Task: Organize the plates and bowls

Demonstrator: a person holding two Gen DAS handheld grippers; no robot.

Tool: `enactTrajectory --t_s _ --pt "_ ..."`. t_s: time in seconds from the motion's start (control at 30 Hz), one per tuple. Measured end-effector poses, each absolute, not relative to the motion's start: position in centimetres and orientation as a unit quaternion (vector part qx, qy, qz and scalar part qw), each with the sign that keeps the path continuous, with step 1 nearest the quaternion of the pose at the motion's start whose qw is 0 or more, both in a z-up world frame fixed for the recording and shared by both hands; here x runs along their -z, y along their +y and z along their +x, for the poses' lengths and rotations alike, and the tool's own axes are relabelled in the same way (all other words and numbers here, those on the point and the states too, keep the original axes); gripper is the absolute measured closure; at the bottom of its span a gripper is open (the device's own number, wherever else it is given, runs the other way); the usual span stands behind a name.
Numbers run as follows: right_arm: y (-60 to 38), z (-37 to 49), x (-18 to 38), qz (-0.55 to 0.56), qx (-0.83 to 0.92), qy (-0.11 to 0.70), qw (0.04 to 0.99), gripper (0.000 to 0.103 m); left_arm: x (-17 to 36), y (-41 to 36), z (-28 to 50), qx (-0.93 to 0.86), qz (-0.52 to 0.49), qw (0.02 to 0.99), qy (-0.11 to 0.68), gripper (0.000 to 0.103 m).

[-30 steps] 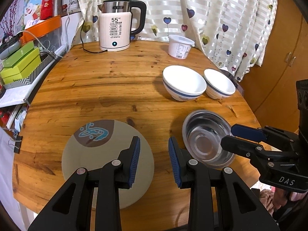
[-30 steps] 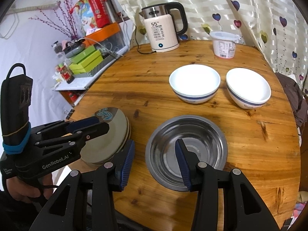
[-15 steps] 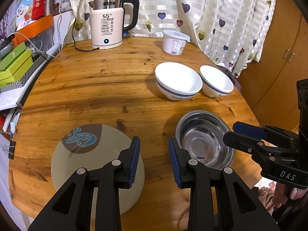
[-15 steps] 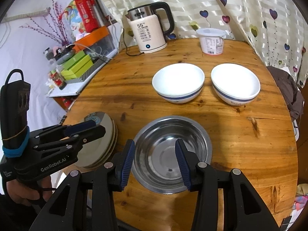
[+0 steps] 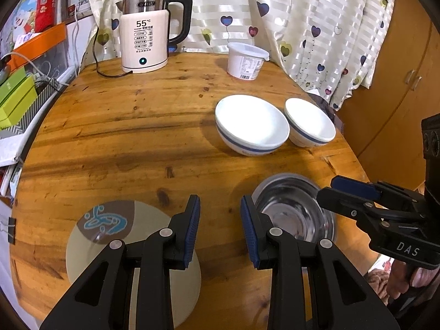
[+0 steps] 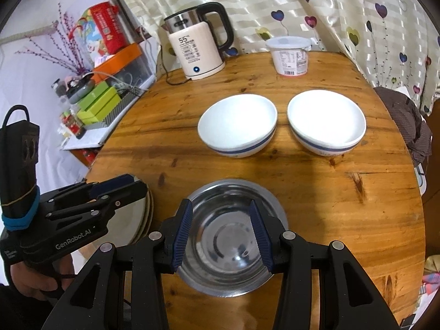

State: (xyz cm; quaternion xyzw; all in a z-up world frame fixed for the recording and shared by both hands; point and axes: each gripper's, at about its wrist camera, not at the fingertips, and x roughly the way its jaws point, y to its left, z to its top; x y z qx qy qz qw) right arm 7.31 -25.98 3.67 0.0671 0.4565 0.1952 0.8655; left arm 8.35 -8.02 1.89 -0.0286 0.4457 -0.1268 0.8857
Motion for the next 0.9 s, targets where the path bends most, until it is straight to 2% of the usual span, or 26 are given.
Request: enactTrajectory --t_s 0.5,0.9 --pt "-26.2 10.4 -3.5 0.079 -0.191 0.456 0.866 0.060 -2.2 -8.9 11.4 0.128 -0.027 0.883 0.452 0.071" --pt "-26.4 12.9 -3.2 0.094 -0.179 0.456 0.866 0.066 -2.2 -9.1 13.8 0.128 -0.031 0.880 0.456 0.071"
